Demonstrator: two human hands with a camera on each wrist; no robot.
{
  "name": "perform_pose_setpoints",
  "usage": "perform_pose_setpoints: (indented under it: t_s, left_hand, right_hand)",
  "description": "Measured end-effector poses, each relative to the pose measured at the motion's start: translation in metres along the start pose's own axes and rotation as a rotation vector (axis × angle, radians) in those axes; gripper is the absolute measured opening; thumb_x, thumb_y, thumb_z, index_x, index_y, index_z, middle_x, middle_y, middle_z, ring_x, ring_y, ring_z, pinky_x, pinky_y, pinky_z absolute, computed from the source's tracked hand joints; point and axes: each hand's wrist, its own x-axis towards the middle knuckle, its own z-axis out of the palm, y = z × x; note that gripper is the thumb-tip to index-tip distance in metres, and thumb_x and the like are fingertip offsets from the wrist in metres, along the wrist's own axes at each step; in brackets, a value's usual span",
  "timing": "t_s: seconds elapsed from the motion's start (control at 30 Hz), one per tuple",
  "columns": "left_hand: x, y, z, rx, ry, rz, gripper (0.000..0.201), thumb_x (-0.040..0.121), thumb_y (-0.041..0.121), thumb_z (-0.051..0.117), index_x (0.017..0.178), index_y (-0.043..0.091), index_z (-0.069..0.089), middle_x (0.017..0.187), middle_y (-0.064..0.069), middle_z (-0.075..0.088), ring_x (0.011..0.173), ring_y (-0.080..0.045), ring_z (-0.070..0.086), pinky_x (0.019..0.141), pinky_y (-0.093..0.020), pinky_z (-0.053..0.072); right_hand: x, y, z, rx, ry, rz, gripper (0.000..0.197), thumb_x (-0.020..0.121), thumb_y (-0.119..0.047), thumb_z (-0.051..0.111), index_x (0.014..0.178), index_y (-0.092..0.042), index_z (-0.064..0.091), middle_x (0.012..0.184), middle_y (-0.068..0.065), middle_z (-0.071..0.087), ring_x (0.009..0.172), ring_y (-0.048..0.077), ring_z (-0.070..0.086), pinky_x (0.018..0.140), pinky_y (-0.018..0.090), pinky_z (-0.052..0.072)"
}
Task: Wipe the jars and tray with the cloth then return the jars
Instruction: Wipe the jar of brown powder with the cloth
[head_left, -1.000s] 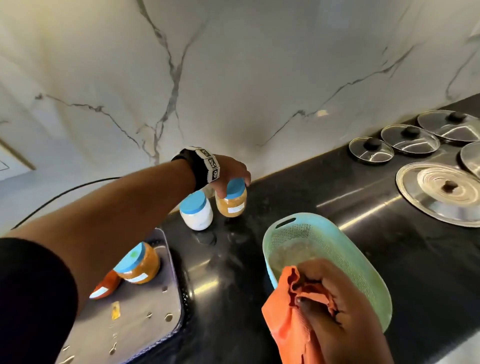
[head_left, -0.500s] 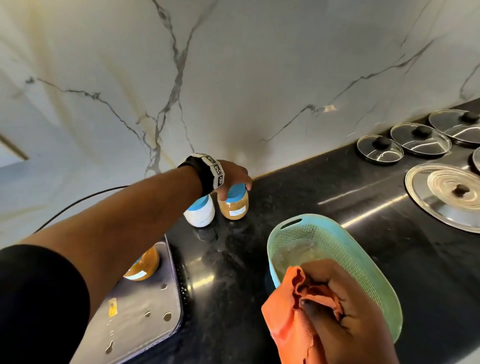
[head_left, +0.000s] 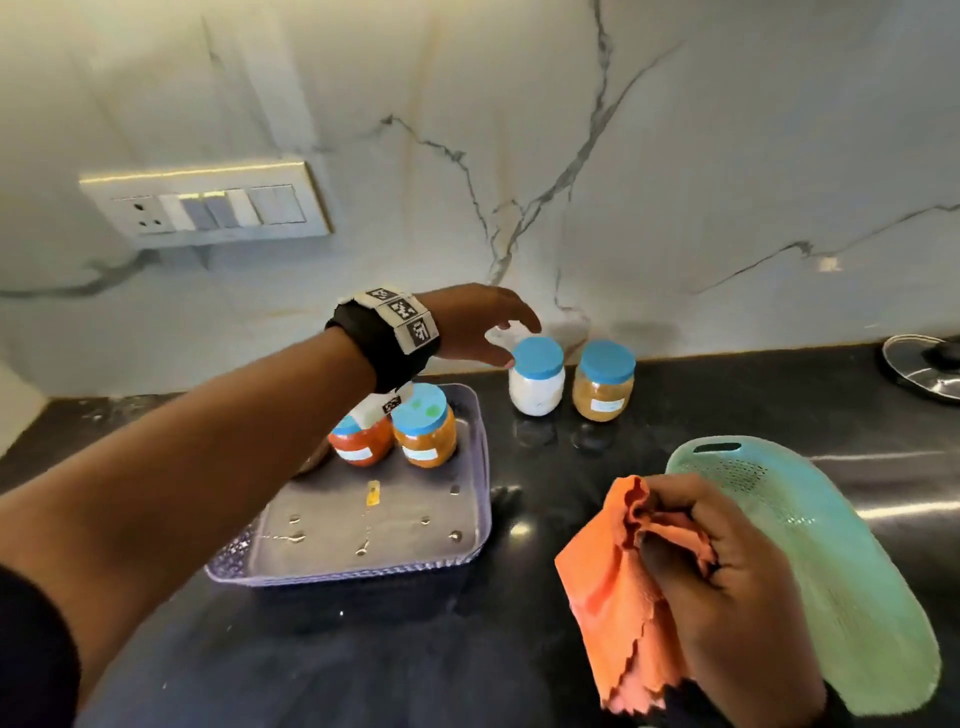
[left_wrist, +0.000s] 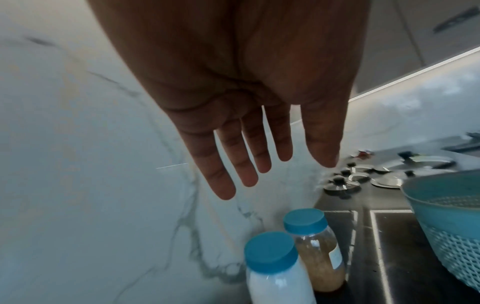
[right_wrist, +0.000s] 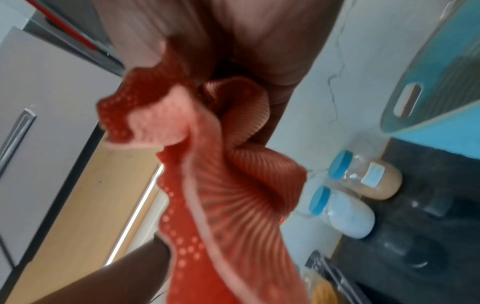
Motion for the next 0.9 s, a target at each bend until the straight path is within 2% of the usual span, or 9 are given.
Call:
perform_pose_setpoints:
  t_s: [0.07,0.13,0.23,0.33,0.4,0.53,0.63,0.73,0.9]
  left_hand:
    - [-0.045,-0.022,0.009,-0.074,0.049,-0.077,0.049,0.093,0.026,0.069,0.14,0.024,0.056,0.137,-0.003,0.058,0.118,-0.018,0.061,0.095,-0.029,0.05]
    - [-0.092,-0.041,0.021,-0.174,0.106,-0.175,0.047,0.093,0.026,0.071,0.139,0.024,0.057,0.134,-0.004,0.06,0.119,-0.018,0.06,0.099,-0.033,0.051]
    - [-0.153,-0.065,0.048,-0.323,0.236,-0.303,0.045,0.092,0.019,0.073,0.136,0.02,0.061,0.131,-0.004,0.064,0.117,-0.016,0.061,0.1,-0.036,0.052]
    - [-0.206,-0.085,0.08,-0.426,0.343,-0.403,0.042,0.091,0.016,0.074,0.132,0.016,0.064,0.128,-0.003,0.067,0.115,-0.017,0.063,0.1,-0.038,0.052]
    - [-0.234,-0.096,0.102,-0.479,0.404,-0.487,0.042,0.09,0.02,0.076,0.13,0.019,0.065,0.128,0.0,0.068,0.116,-0.017,0.063,0.103,-0.036,0.049]
    - [-0.273,-0.119,0.131,-0.461,0.495,-0.619,0.05,0.084,0.023,0.08,0.132,0.019,0.064,0.129,-0.002,0.068,0.119,-0.019,0.064,0.104,-0.034,0.048]
    - [-0.284,-0.139,0.137,-0.421,0.5,-0.696,0.066,0.08,0.024,0.083,0.14,0.019,0.056,0.134,-0.004,0.064,0.124,-0.022,0.06,0.104,-0.036,0.047]
    - [-0.289,-0.164,0.135,-0.468,0.482,-0.755,0.093,0.072,0.029,0.09,0.151,0.017,0.041,0.145,-0.005,0.056,0.134,-0.023,0.052,0.111,-0.038,0.041]
    - [-0.273,-0.206,0.14,-0.482,0.325,-0.723,0.12,0.064,0.039,0.094,0.159,0.016,0.025,0.158,-0.009,0.04,0.147,-0.028,0.033,0.12,-0.043,0.03]
  right_hand:
    - [-0.001,-0.009,0.017,0.046,-0.049,-0.029,0.029,0.075,-0.007,0.061,0.093,-0.029,0.067,0.089,-0.012,0.07,0.085,0.006,0.065,0.072,0.007,0.043]
    - [-0.003,-0.016,0.036,0.089,-0.096,-0.029,0.027,0.077,-0.007,0.06,0.094,-0.027,0.069,0.09,-0.009,0.071,0.085,0.007,0.067,0.072,0.008,0.044]
    - [-0.007,-0.019,0.063,0.114,-0.157,0.032,0.022,0.085,-0.012,0.061,0.096,-0.028,0.07,0.094,-0.008,0.072,0.089,0.009,0.067,0.075,0.011,0.047]
    - [-0.007,-0.022,0.091,0.07,-0.196,0.094,0.033,0.089,0.002,0.065,0.096,-0.031,0.069,0.095,-0.013,0.071,0.092,0.006,0.066,0.076,0.009,0.047]
    - [-0.004,-0.027,0.107,0.069,-0.187,0.157,0.035,0.089,0.003,0.064,0.097,-0.031,0.069,0.096,-0.02,0.07,0.093,-0.001,0.065,0.076,0.008,0.048]
    - [0.003,-0.035,0.133,0.068,-0.155,0.254,0.033,0.089,-0.002,0.066,0.101,-0.032,0.066,0.1,-0.025,0.066,0.095,-0.007,0.061,0.082,0.021,0.048]
    - [0.005,-0.042,0.145,0.067,-0.158,0.303,0.032,0.089,-0.005,0.068,0.103,-0.033,0.065,0.102,-0.02,0.066,0.094,-0.005,0.06,0.079,0.02,0.046]
    - [0.006,-0.051,0.161,0.052,-0.156,0.336,0.033,0.089,-0.004,0.068,0.102,-0.033,0.064,0.103,-0.019,0.064,0.092,-0.001,0.059,0.072,0.015,0.041]
    - [0.003,-0.061,0.182,0.052,-0.136,0.381,0.035,0.086,0.002,0.069,0.097,-0.032,0.064,0.099,-0.016,0.065,0.089,0.007,0.059,0.068,0.018,0.041]
